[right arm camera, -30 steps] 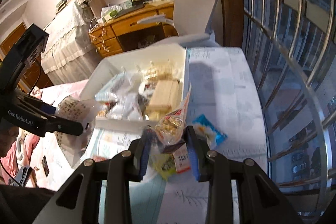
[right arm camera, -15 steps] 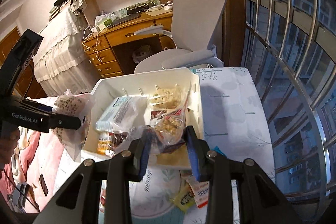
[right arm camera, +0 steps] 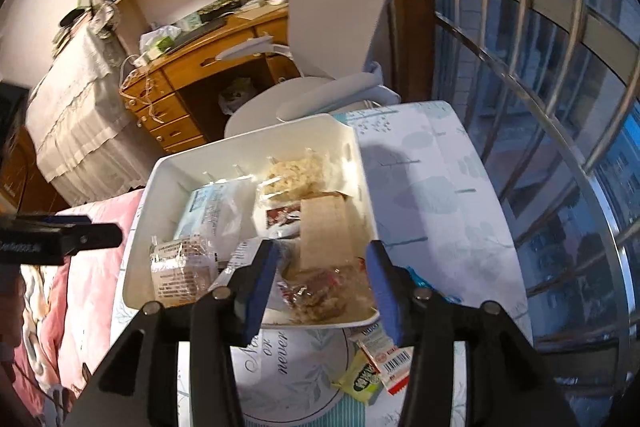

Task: Organize snacks
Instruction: 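Carry the bread bag and nut bag into the white tray and release both, then lower the left tool onto the red date packet and close it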

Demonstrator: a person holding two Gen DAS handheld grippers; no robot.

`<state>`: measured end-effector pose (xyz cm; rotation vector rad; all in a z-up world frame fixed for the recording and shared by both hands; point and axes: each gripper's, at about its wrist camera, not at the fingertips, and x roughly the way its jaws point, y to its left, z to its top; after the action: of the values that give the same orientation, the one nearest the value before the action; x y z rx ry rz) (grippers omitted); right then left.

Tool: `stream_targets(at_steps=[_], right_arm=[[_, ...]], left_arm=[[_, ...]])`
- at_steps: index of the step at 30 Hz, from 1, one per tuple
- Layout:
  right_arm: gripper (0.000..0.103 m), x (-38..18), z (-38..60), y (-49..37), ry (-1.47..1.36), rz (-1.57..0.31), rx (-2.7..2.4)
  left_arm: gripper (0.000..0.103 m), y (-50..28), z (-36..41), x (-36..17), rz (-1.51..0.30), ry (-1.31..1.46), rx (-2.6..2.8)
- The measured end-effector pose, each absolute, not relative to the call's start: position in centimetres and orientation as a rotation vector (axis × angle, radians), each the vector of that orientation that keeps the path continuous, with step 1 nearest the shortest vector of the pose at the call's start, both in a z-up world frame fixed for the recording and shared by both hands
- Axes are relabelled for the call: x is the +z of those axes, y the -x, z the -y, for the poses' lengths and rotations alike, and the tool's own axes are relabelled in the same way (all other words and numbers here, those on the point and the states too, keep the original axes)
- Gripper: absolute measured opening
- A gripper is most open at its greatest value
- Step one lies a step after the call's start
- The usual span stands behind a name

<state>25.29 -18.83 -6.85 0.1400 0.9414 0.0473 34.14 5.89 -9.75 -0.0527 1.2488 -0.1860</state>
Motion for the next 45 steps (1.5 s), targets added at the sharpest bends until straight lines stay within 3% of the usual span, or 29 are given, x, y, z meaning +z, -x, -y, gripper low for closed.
stream_targets(at_steps=[10, 24, 26, 28, 45], right_arm=[[0.047, -7.2, 21.8, -24.0, -0.234, -1.030, -0.020], [0.047, -11.8, 25.7, -22.8, -0.472, -1.263, -0.098], [0.050, -12.4, 25.9, -22.8, -0.497, -1.291, -0.106], [0.059, -13.4, 26.3, -22.8, -0.541, -1.315, -0.109], [0.060, -20.9, 27.7, -22.9, -0.868, -1.385, -0.162]], left_arm=[[0.082, -30.0, -6.5, -10.6, -1.246, 0.153, -0.170], [0.082, -23.5, -5.6, -16.8, -1.279, 0.205, -0.166], [0.082, -22.8, -5.3, -17.6, -1.264, 0.178, -0.162], [0.082, -22.1, -5.1, -18.5, -1.260, 0.169, -0.160], [0.082, -19.3, -4.4, -26.3, -1.377, 0.238, -0.115]])
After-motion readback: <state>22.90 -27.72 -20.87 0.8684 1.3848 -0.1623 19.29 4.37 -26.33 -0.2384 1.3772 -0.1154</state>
